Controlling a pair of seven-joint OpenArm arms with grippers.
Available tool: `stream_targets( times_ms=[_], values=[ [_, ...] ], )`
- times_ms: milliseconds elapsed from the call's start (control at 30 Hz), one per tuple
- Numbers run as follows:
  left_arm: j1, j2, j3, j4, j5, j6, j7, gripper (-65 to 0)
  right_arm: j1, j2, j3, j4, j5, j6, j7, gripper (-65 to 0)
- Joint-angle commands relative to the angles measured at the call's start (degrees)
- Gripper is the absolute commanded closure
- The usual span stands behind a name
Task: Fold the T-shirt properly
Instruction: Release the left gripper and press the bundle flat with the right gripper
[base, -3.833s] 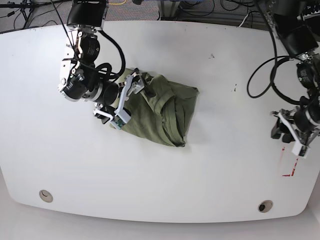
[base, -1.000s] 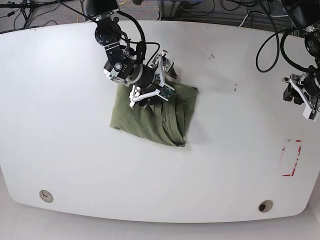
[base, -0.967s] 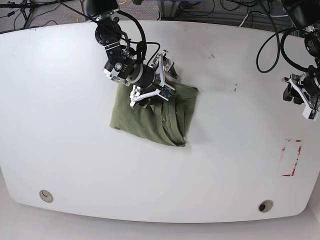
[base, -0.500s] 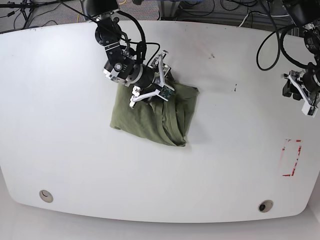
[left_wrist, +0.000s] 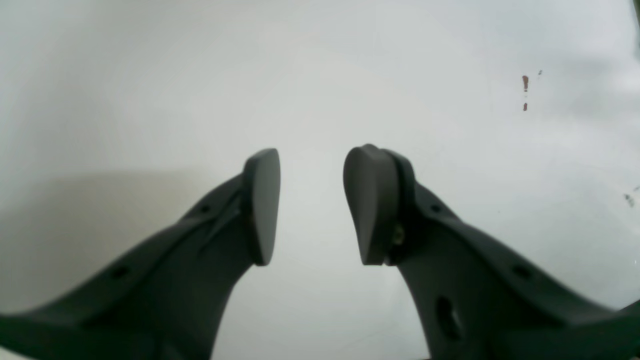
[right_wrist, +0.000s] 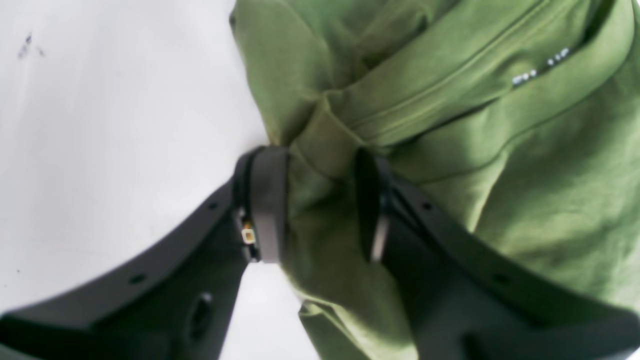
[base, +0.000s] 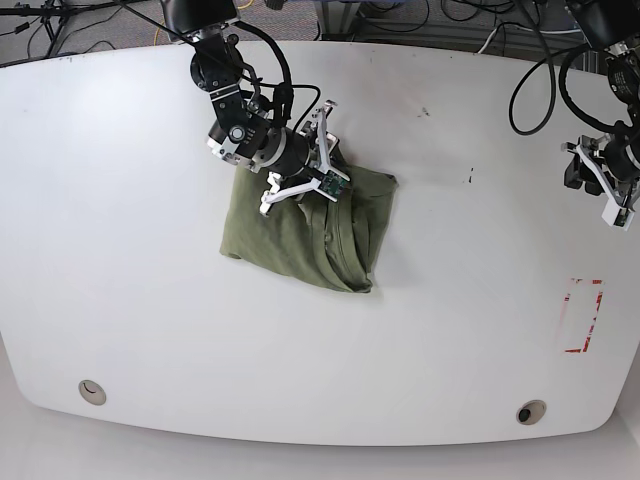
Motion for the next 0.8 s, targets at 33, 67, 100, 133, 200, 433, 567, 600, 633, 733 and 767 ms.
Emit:
stream_targets(
  times_ms=[33, 67, 100, 133, 200, 433, 567, 600, 633, 733, 767],
  values=[
    [-0.48, -1.18, -0.42, 1.03, -0.84, -0.06, -1.06, -23.9, 0.69, -0.14, 0.05, 1.09, 0.81, -0.07, 1.26, -11.9],
    [-0.48, -1.18, -0.42, 1.03, -0.84, -0.06, -1.06, -23.9, 0.69, -0.14, 0.05, 1.09, 0.81, -0.07, 1.26, -8.4],
    [-0.48, -1.18, -0.42, 1.03, -0.84, -0.06, -1.06, -23.9, 0.69, -0.14, 0.05, 1.0, 0.63, -0.07, 1.26, -5.4],
    [-0.48, -1.18, -0.42, 1.03, -0.84, -0.06, -1.06, -23.9, 0.69, -0.14, 0.05, 1.0, 0.54, -0.07, 1.26, -2.2],
    [-0.39, -1.18, -0.42, 1.03, -0.84, -0.06, -1.06, -23.9, 0.78, -0.23, 0.05, 1.0, 0.28, -0.07, 1.26, 0.0],
    [-0.04, -1.27, -0.42, 1.03, -0.84, -0.06, -1.15, -23.9, 0.6, -0.23, 0.14, 1.26, 0.54, -0.07, 1.26, 0.0],
    [-0.04, -1.27, -0.42, 1.03, -0.84, -0.06, -1.15, -23.9, 0.16, -0.23, 0.14, 3.11, 0.81, -0.07, 1.08, 0.0],
    [-0.04, -1.27, -0.42, 1.03, -0.84, -0.06, -1.15, -23.9, -0.01, -0.23, 0.14, 3.55, 0.81, -0.07, 1.08, 0.0],
    [-0.04, -1.27, -0.42, 1.03, -0.84, -0.06, -1.15, -23.9, -0.36, -0.23, 0.14, 4.52, 0.72, -0.07, 1.08, 0.0],
    [-0.04, -1.27, -0.42, 1.03, -0.84, -0.06, -1.15, -23.9, -0.98, -0.58, 0.14, 7.07, 0.37, -0.07, 0.73, 0.0],
    [-0.04, -1.27, -0.42, 1.03, -0.84, -0.06, -1.15, -23.9, -1.07, -0.58, 0.14, 7.68, 0.37, -0.07, 0.38, 0.0]
  ],
)
